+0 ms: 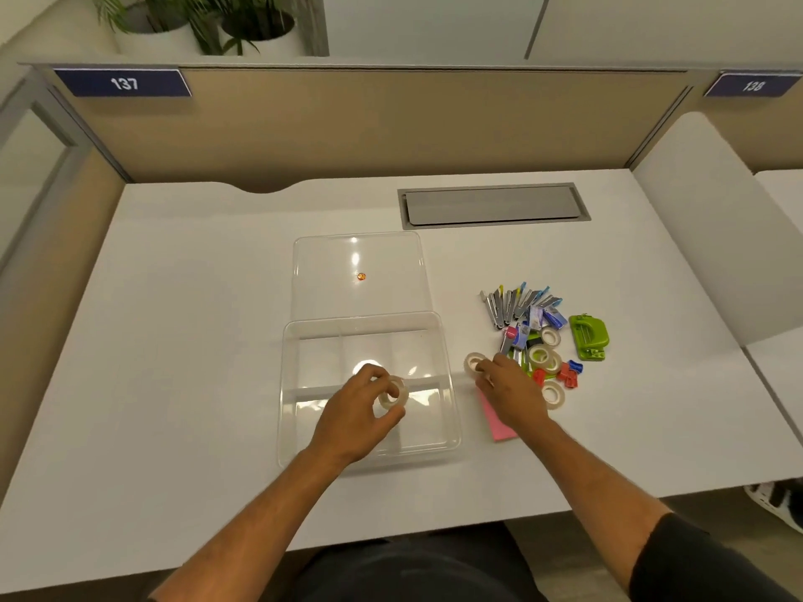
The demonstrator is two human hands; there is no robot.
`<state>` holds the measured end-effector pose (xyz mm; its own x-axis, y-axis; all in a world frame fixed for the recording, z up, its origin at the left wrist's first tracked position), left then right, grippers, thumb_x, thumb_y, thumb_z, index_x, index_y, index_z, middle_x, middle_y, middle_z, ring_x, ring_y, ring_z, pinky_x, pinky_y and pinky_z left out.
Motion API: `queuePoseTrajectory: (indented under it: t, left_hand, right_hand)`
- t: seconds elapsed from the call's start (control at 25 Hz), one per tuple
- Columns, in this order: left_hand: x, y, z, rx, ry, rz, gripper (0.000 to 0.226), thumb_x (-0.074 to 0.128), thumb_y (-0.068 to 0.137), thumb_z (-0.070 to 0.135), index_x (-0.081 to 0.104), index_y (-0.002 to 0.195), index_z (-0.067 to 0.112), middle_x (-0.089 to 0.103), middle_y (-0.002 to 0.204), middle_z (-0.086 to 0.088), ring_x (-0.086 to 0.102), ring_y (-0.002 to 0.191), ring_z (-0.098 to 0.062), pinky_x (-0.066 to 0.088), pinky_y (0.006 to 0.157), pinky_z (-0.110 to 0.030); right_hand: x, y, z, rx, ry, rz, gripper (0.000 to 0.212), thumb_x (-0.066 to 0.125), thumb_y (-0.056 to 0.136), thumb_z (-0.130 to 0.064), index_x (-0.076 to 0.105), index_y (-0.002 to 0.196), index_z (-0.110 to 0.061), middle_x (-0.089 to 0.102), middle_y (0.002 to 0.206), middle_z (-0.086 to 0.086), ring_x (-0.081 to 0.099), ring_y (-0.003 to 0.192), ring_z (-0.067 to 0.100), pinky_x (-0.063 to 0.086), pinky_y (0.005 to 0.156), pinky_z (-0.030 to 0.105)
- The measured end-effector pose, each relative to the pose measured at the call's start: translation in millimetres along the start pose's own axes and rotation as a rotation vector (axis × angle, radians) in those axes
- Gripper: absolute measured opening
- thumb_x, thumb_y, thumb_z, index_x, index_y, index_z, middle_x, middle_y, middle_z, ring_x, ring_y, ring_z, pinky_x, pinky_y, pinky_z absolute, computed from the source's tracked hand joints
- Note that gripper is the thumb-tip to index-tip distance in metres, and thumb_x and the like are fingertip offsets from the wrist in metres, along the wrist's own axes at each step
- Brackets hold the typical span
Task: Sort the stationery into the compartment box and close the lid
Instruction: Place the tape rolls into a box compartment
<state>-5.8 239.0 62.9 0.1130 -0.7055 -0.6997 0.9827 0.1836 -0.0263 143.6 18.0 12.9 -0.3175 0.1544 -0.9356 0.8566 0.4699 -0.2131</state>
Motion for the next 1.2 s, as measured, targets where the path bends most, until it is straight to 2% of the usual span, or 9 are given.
queuePoseTrajectory:
  t: [0.16, 0.24, 0.4, 0.52, 0.64, 0.8, 0.92, 1.08, 1.2]
  left_hand:
    - [-15, -16, -32, -0.095, -0.048, 0.025, 0.034, 0.070, 0.077, 0.052, 0.048, 0.102, 0.044, 0.054, 0.105, 0.030, 0.052, 0.102, 0.006, 0.046, 0.073, -0.015]
    - [-22, -26, -54, -0.157, -0.041, 0.039, 0.044, 0.072, 0.071, 0.053, 0.045, 0.105, 0.046, 0.052, 0.103, 0.030, 0.049, 0.104, 0.006, 0.043, 0.076, -0.014]
    - [-34, -43, -99, -0.242, 0.058, 0.100, 0.056, 0.079, 0.071, 0.045, 0.048, 0.117, 0.040, 0.056, 0.118, 0.016, 0.048, 0.110, -0.007, 0.041, 0.093, -0.025]
    - [-34, -50, -122, -0.295, 0.176, 0.100, 0.059, 0.079, 0.074, 0.041, 0.048, 0.124, 0.035, 0.052, 0.132, 0.006, 0.042, 0.127, -0.020, 0.027, 0.106, -0.035]
    - [-33, -49, -132, -0.278, 0.299, 0.062, 0.062, 0.078, 0.077, 0.039, 0.043, 0.129, 0.035, 0.053, 0.135, 0.006, 0.030, 0.141, -0.020, 0.003, 0.116, -0.046]
    - [-32, -49, -135, -0.293, 0.394, 0.002, 0.071, 0.074, 0.081, 0.042, 0.035, 0.140, 0.036, 0.060, 0.133, 0.008, 0.021, 0.148, -0.018, -0.016, 0.114, -0.048]
    - [-29, -45, -141, -0.342, 0.490, -0.080, 0.085, 0.067, 0.085, 0.050, 0.016, 0.152, 0.034, 0.047, 0.149, 0.000, 0.018, 0.150, -0.019, -0.023, 0.111, -0.052]
    - [-27, -44, -142, -0.360, 0.598, -0.113, 0.112, 0.067, 0.085, 0.050, -0.018, 0.154, 0.024, 0.035, 0.157, -0.007, 0.017, 0.151, -0.025, -0.034, 0.104, -0.053]
    - [-26, -40, -137, -0.337, 0.649, -0.118, 0.122, 0.076, 0.080, 0.042, -0.019, 0.152, 0.020, 0.039, 0.154, -0.013, 0.021, 0.149, -0.030, -0.032, 0.105, -0.056]
  right_hand:
    - [-9, -8, -39, -0.064, 0.134, 0.128, 0.019, 0.060, 0.096, -0.026, 0.066, 0.110, -0.015, 0.054, 0.091, 0.003, 0.054, 0.084, 0.021, 0.048, 0.062, 0.037]
    - [-7, -13, -61, -0.114, 0.184, 0.163, 0.019, 0.063, 0.094, -0.026, 0.066, 0.109, -0.015, 0.055, 0.089, 0.002, 0.054, 0.082, 0.020, 0.048, 0.060, 0.036]
    - [0, -16, -104, -0.219, 0.285, 0.145, 0.020, 0.064, 0.094, -0.028, 0.066, 0.110, -0.017, 0.056, 0.093, -0.002, 0.053, 0.086, 0.016, 0.049, 0.063, 0.034]
    - [5, -15, -132, -0.324, 0.306, 0.094, 0.019, 0.065, 0.093, -0.028, 0.065, 0.108, -0.017, 0.056, 0.093, -0.003, 0.050, 0.087, 0.013, 0.049, 0.062, 0.034]
    - [6, -10, -155, -0.396, 0.279, 0.063, 0.020, 0.064, 0.093, -0.029, 0.065, 0.110, -0.019, 0.058, 0.096, -0.005, 0.049, 0.091, 0.014, 0.048, 0.064, 0.035]
    - [18, -5, -189, -0.508, 0.239, 0.002, 0.022, 0.065, 0.093, -0.032, 0.067, 0.112, -0.022, 0.062, 0.100, -0.004, 0.048, 0.096, 0.016, 0.045, 0.074, 0.029]
    - [30, 0, -212, -0.577, 0.195, -0.043, 0.022, 0.063, 0.093, -0.031, 0.066, 0.111, -0.019, 0.063, 0.100, -0.001, 0.047, 0.096, 0.017, 0.042, 0.081, 0.028]
    - [30, 0, -214, -0.552, 0.222, -0.009, 0.020, 0.064, 0.092, -0.031, 0.066, 0.110, -0.020, 0.063, 0.098, -0.002, 0.040, 0.093, 0.009, 0.038, 0.078, 0.023]
    - [31, -1, -209, -0.518, 0.236, -0.012, 0.021, 0.064, 0.093, -0.032, 0.066, 0.110, -0.022, 0.062, 0.098, -0.003, 0.040, 0.093, 0.008, 0.042, 0.076, 0.025]
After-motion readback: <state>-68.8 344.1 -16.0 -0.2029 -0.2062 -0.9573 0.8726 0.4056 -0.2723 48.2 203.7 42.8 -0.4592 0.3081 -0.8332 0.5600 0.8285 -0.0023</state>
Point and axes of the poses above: each hand's wrist, its own y-axis towards the middle knuckle, its own x-axis out of the palm, z = x × y, the point moved 7 cm from there along y, towards the middle knuckle
